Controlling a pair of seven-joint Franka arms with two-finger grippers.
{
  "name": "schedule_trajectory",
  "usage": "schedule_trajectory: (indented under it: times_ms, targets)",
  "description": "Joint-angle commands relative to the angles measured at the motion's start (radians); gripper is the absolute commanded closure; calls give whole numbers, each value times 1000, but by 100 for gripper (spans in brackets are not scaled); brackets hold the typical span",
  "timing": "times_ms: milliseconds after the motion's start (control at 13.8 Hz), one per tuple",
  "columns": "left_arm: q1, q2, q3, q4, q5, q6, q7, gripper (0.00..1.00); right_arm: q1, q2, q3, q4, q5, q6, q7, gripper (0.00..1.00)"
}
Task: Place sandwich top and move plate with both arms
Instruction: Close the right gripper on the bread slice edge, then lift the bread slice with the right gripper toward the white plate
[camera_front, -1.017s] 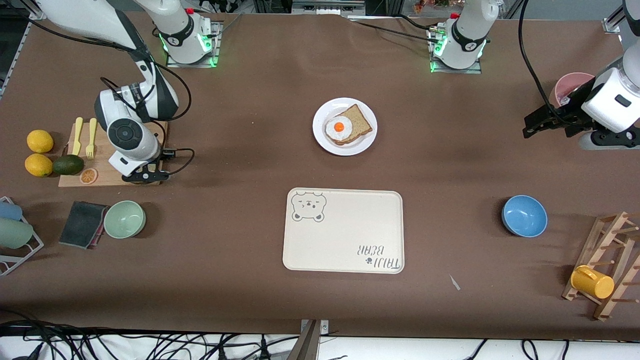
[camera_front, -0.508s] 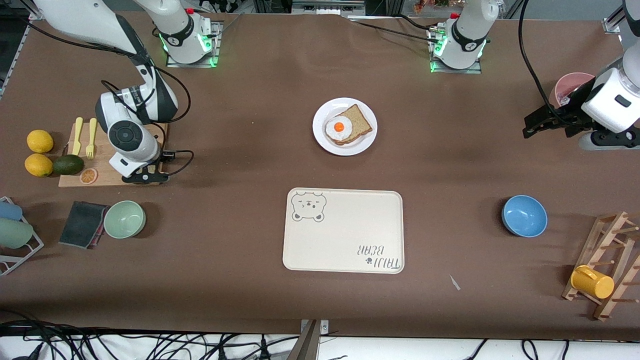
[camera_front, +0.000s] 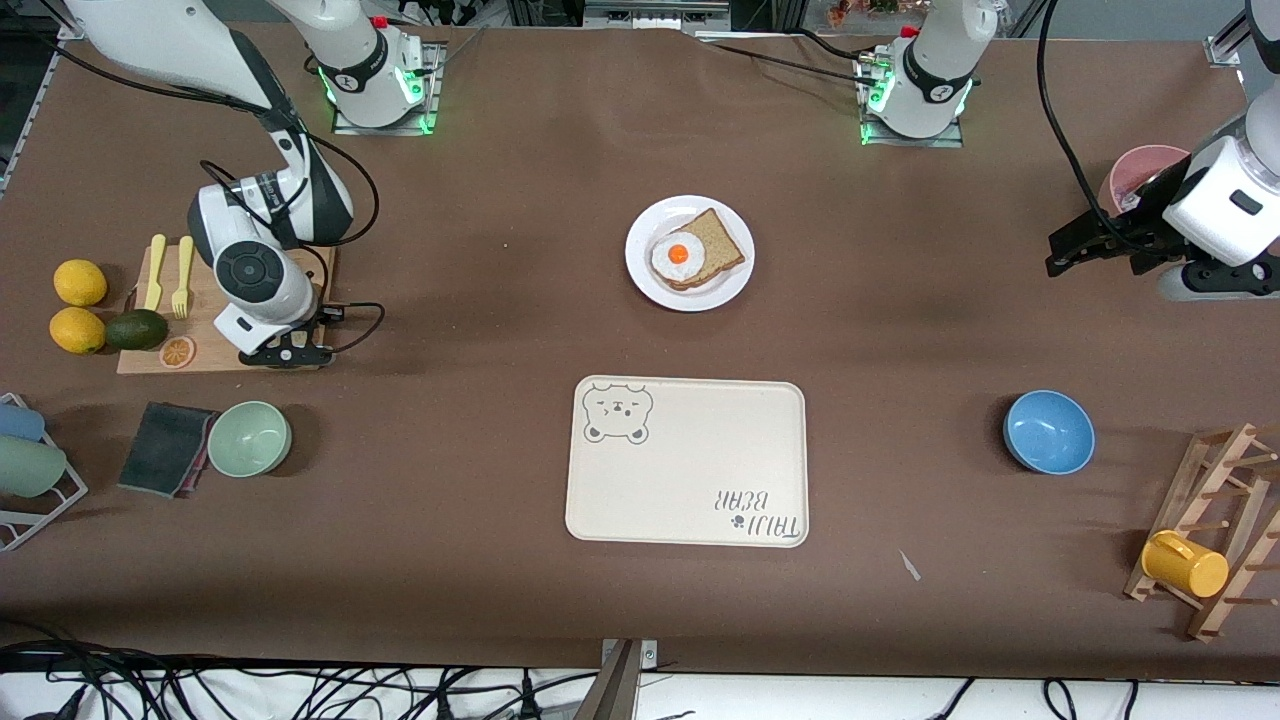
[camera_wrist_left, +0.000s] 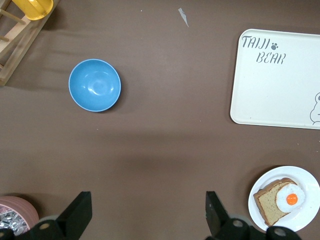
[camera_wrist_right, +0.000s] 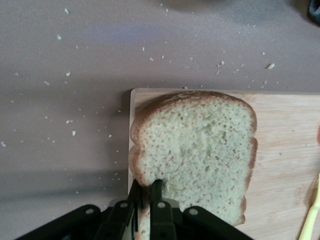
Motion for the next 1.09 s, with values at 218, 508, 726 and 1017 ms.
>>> schedule_trajectory:
  times_ms: [218, 508, 726, 1017]
  targets:
    - [5, 6, 2, 20, -15, -13, 28, 0, -4, -5, 9, -10, -9, 12, 25, 100]
    - [5, 6, 2, 18, -16, -13, 27, 0, -4, -62, 15, 0, -2, -37, 14, 100]
    - [6, 6, 2, 20, -16, -13, 28, 0, -2, -97, 35, 23, 1, -98, 13, 100]
    - [5, 6, 2, 23, -16, -13, 28, 0, -2, -134, 127, 111, 13, -242, 14, 100]
